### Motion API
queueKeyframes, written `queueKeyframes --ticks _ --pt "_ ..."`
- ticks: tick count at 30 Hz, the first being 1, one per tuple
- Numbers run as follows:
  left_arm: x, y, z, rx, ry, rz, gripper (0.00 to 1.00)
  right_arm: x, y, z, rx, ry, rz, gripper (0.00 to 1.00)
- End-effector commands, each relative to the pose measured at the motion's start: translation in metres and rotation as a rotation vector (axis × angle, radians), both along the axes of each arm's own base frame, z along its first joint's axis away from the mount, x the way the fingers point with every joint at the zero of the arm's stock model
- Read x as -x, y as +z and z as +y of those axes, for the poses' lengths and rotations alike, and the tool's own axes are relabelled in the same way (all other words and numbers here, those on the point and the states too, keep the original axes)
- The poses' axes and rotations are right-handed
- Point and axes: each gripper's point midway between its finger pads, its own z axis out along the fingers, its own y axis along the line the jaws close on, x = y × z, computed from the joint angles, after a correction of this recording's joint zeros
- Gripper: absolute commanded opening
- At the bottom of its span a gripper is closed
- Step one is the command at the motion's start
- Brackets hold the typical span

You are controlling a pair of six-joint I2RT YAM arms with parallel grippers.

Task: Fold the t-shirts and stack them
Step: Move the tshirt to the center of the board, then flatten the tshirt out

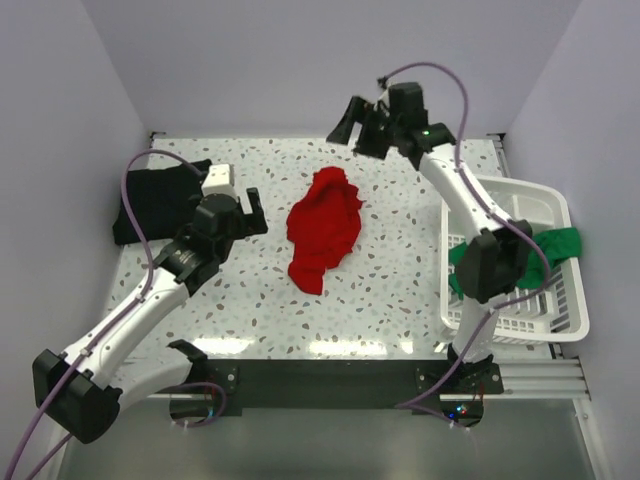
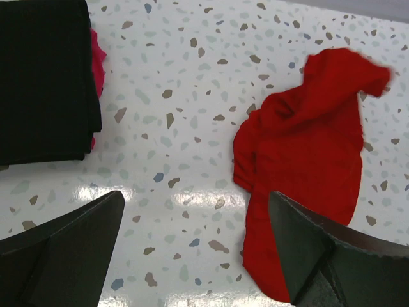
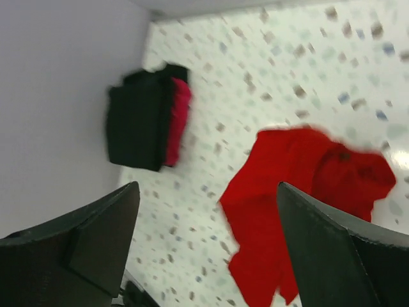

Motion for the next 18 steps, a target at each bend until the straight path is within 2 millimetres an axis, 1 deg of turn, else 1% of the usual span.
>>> queueKeyframes --ticks 1,2,3,5,6,8,9,10,11,12,13,14,15,17,18 --pt "0.007 -0.014 0.008 -0.006 0.029 0.038 1.0 0.016 -0.103 0.001 0.223 0.036 0.219 0.91" --pt "0.007 -0.015 0.007 -0.013 0.018 0.04 1.0 0.021 -0.11 0.004 0.229 0.048 0.223 0.91" --pt "0.009 -0.022 0.002 -0.014 -0.013 0.058 1.0 0.031 -0.121 0.003 0.23 0.056 0.226 0.92" --pt "0.008 -0.031 -0.006 -0.024 -0.062 0.079 1.0 0.043 -0.136 -0.001 0.233 0.054 0.259 0.92" --pt "0.006 -0.041 -0.016 -0.018 -0.108 0.104 1.0 0.057 -0.154 -0.007 0.248 0.055 0.303 0.91" --pt "0.001 -0.05 -0.031 -0.006 -0.167 0.116 1.0 0.072 -0.17 -0.014 0.264 0.054 0.343 0.91" --pt "0.001 -0.068 -0.044 0.003 -0.222 0.172 1.0 0.086 -0.193 -0.02 0.283 0.049 0.402 0.91" --pt "-0.001 -0.076 -0.051 0.01 -0.251 0.193 0.99 0.092 -0.19 -0.023 0.272 0.042 0.392 0.91" --pt "-0.002 -0.083 -0.057 0.016 -0.277 0.216 0.98 0.098 -0.196 -0.024 0.272 0.041 0.405 0.91" --pt "-0.006 -0.094 -0.07 0.03 -0.324 0.249 0.96 0.108 -0.21 -0.029 0.275 0.034 0.444 0.91" --pt "-0.008 -0.1 -0.076 0.035 -0.346 0.265 0.95 0.112 -0.209 -0.03 0.269 0.032 0.441 0.9" --pt "-0.013 -0.101 -0.083 0.037 -0.374 0.26 0.93 0.116 -0.211 -0.031 0.268 0.032 0.447 0.9" --pt "-0.016 -0.112 -0.092 0.041 -0.406 0.29 0.92 0.122 -0.217 -0.033 0.275 0.033 0.466 0.9" --pt "-0.022 -0.119 -0.101 0.048 -0.435 0.3 0.9 0.125 -0.216 -0.035 0.281 0.032 0.466 0.9" --pt "-0.025 -0.127 -0.106 0.049 -0.449 0.324 0.89 0.127 -0.216 -0.036 0.288 0.035 0.47 0.9"
